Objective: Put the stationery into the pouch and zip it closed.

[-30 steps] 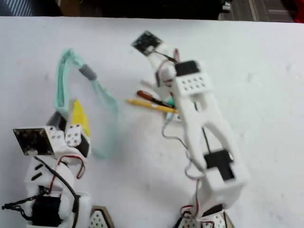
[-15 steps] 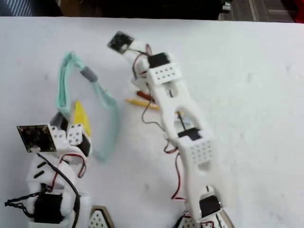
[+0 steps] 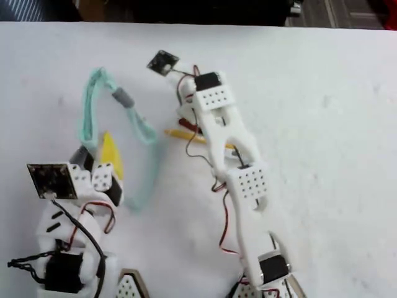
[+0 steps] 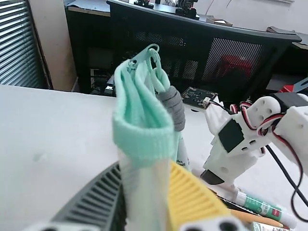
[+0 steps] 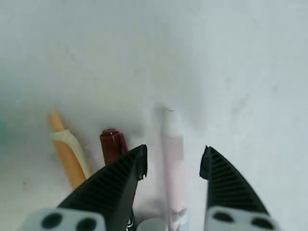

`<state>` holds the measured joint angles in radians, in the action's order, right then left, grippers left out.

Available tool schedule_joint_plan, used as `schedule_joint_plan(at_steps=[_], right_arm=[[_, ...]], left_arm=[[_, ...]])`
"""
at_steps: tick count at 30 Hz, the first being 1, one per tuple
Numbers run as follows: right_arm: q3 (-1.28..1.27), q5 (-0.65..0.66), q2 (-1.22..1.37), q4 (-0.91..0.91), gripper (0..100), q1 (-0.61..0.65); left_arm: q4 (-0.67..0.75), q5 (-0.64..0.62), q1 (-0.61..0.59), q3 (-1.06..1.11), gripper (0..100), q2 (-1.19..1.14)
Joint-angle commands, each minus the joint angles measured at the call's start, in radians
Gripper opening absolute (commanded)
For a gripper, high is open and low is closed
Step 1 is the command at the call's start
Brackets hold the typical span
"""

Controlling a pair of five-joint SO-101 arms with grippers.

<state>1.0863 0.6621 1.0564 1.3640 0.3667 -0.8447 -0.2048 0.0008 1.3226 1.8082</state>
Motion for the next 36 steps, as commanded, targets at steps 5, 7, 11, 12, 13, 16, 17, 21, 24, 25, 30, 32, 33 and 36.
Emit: schedule_joint_plan(at_steps=[5, 7, 11, 12, 13, 16, 17, 21, 24, 25, 30, 32, 33, 36], right_arm=[[0.058, 0.025, 0.047, 0.010, 18.3, -0.035], [0.060, 0.086, 0.067, 0.010, 17.7, -0.030], [0.060, 0.186, 0.102, 0.016, 5.4, -0.027], [0.060, 0.190, 0.108, 0.016, 1.7, -0.028], [0.060, 0.190, 0.114, 0.016, 1.2, -0.031], [0.060, 0.190, 0.117, 0.016, 3.5, -0.039], [0.060, 0.189, 0.114, 0.018, 2.4, -0.044], [0.074, 0.187, 0.091, 0.041, 1.6, -0.050], [0.123, 0.186, 0.054, 0.104, 1.6, -0.056], [0.149, 0.186, 0.041, 0.131, 1.6, -0.058], [0.316, 0.135, -0.013, 0.268, 1.6, -0.082], [0.396, 0.098, -0.025, 0.314, 1.6, -0.099], [0.437, 0.087, -0.028, 0.340, 1.6, -0.108], [0.514, 0.044, -0.033, 0.357, 1.6, -0.147]], left_arm=[[0.029, -0.006, 0.036, -0.018, 2, 0.016], [0.029, -0.006, 0.061, -0.012, 2, 0.016], [0.002, 0.038, 0.108, -0.014, 2, 0.016], [0.002, 0.057, 0.122, -0.012, 2, 0.016], [0.002, 0.069, 0.134, -0.012, 2, 0.016], [0.000, 0.077, 0.156, -0.012, 2, 0.016], [-0.006, 0.077, 0.157, -0.011, 2, 0.016], [-0.015, 0.077, 0.157, -0.011, 2, 0.016], [-0.015, 0.077, 0.163, -0.011, 3, 0.016], [-0.018, 0.078, 0.173, -0.011, 3, 0.016], [-0.058, 0.080, 0.252, -0.015, 3, 0.016], [-0.061, 0.103, 0.285, -0.014, 3, 0.016], [-0.061, 0.141, 0.298, -0.012, 4, 0.016], [-0.081, 0.244, 0.334, -0.011, 11, 0.016]])
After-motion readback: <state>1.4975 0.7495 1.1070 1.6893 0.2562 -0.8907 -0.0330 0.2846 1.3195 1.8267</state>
